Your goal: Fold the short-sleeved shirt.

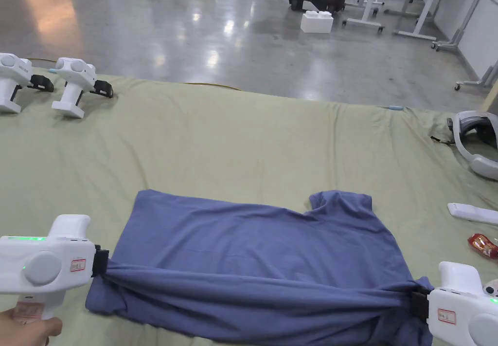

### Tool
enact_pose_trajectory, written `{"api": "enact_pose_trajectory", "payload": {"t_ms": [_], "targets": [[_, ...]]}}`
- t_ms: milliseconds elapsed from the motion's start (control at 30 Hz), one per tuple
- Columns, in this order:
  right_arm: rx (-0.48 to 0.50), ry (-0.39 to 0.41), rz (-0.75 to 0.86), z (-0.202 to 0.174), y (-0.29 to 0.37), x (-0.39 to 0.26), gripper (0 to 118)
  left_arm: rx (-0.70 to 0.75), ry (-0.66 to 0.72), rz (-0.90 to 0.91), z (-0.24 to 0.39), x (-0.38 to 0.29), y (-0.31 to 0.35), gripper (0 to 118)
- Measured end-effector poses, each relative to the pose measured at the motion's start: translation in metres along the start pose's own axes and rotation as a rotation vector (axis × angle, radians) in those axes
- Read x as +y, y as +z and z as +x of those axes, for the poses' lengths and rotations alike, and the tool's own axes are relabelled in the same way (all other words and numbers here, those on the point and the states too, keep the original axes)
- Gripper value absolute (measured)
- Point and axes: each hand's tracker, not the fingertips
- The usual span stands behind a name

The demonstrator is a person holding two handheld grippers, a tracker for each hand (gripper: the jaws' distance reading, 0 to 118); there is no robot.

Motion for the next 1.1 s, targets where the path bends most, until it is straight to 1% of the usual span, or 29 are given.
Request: {"api": "enact_pose_trajectory", "payload": {"t_ms": [133, 267, 367, 400, 433, 467, 500, 533, 567, 600, 633, 667, 700, 767, 833, 933, 1033, 1100], "targets": [[-0.011, -0.012, -0.030, -0.002, -0.031, 0.011, 10, 0.020, -0.015, -0.038, 0.004, 0.011, -0.025, 10], [-0.006, -0.033, -0.060, -0.002, -0.053, 0.015, 10, 0.028, 0.008, -0.070, 0.006, 0.015, -0.040, 10], [-0.009, -0.031, -0.071, -0.004, -0.062, 0.014, 11, 0.029, 0.023, -0.080, 0.007, 0.014, -0.046, 10], [-0.009, -0.030, -0.072, -0.004, -0.064, 0.013, 14, 0.030, 0.025, -0.079, 0.008, 0.013, -0.047, 10], [-0.011, -0.028, -0.073, -0.005, -0.065, 0.013, 20, 0.031, 0.026, -0.078, 0.009, 0.012, -0.046, 10], [-0.019, -0.025, -0.070, -0.005, -0.064, 0.013, 33, 0.032, 0.026, -0.078, 0.009, 0.013, -0.045, 10], [-0.027, -0.020, -0.063, -0.005, -0.062, 0.012, 40, 0.033, 0.027, -0.077, 0.010, 0.012, -0.044, 12], [-0.050, -0.014, -0.041, -0.005, -0.057, 0.013, 45, 0.037, 0.026, -0.073, 0.012, 0.013, -0.041, 13], [-0.069, -0.013, -0.014, -0.005, -0.050, 0.014, 45, 0.044, 0.022, -0.067, 0.012, 0.013, -0.038, 13], [-0.067, -0.018, 0.014, -0.005, -0.043, 0.015, 63, 0.053, 0.017, -0.056, 0.013, 0.015, -0.033, 22], [-0.062, -0.022, 0.057, -0.006, -0.032, 0.017, 76, 0.057, 0.011, -0.038, 0.014, 0.016, -0.027, 32], [-0.047, -0.022, 0.104, -0.007, -0.021, 0.018, 79, 0.046, 0.009, -0.008, 0.015, 0.016, -0.020, 46], [-0.039, -0.018, 0.145, -0.009, -0.011, 0.020, 79, 0.032, 0.009, 0.021, 0.016, 0.017, -0.013, 51], [-0.043, 0.003, 0.229, -0.017, 0.011, 0.022, 79, 0.007, 0.018, 0.091, 0.022, 0.019, 0.004, 53], [-0.043, 0.025, 0.321, -0.028, 0.031, 0.022, 79, -0.030, 0.019, 0.166, 0.031, 0.017, 0.022, 53], [-0.034, 0.014, 0.463, -0.049, 0.058, 0.015, 79, -0.057, -0.009, 0.288, 0.051, 0.010, 0.048, 53], [0.000, 0.008, 0.613, -0.070, 0.082, 0.003, 79, -0.056, -0.060, 0.413, 0.075, -0.002, 0.075, 53], [-0.028, 0.017, 0.699, -0.086, 0.095, -0.007, 79, -0.025, -0.097, 0.494, 0.093, -0.011, 0.091, 53]]}}
